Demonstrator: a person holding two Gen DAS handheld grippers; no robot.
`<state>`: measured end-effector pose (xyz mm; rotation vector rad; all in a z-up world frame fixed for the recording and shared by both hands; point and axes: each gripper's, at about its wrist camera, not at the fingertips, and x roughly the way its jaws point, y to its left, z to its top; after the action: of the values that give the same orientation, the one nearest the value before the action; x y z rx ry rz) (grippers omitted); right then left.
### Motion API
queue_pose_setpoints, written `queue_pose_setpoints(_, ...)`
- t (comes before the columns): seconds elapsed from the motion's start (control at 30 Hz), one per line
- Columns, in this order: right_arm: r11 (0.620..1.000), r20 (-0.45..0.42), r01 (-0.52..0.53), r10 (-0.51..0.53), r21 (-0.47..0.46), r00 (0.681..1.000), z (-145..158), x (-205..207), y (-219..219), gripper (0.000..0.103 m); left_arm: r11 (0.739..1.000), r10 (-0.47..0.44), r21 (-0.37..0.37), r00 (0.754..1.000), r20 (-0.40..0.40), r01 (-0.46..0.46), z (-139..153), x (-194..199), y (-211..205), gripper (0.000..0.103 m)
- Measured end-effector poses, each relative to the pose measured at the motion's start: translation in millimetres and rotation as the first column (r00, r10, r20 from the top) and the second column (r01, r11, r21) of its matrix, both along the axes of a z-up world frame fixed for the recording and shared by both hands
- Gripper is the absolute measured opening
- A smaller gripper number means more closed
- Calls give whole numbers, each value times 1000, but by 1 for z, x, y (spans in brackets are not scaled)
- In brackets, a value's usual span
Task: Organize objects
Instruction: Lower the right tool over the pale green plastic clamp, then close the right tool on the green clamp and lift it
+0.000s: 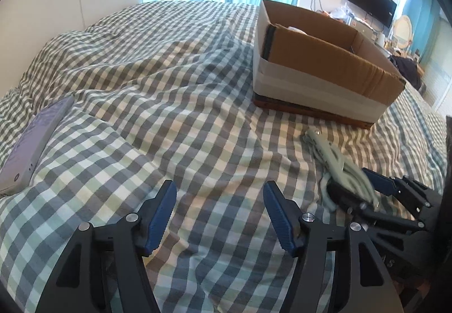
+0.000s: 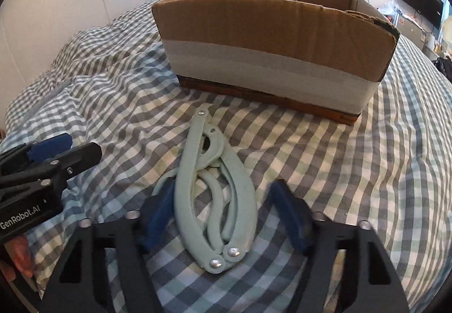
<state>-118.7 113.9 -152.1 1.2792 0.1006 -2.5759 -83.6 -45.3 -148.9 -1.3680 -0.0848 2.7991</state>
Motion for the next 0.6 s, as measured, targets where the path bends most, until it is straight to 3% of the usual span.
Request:
queue_pose_setpoints(0.07, 1000, -1, 2, -2, 6, 1000, 1, 2, 1, 50, 1000, -10, -14, 1000, -5, 10, 1, 2, 4, 67)
queue_pose_setpoints(0.33, 1000, -44, 27, -27, 0, 999, 20, 26, 15, 49, 999, -46, -18, 998, -39, 46, 16, 15, 21, 67)
queue_pose_setpoints(0.6, 996, -139, 86, -90, -34, 986, 69, 55, 44, 49, 995, -104, -18, 989, -105, 102, 49, 30, 46, 67)
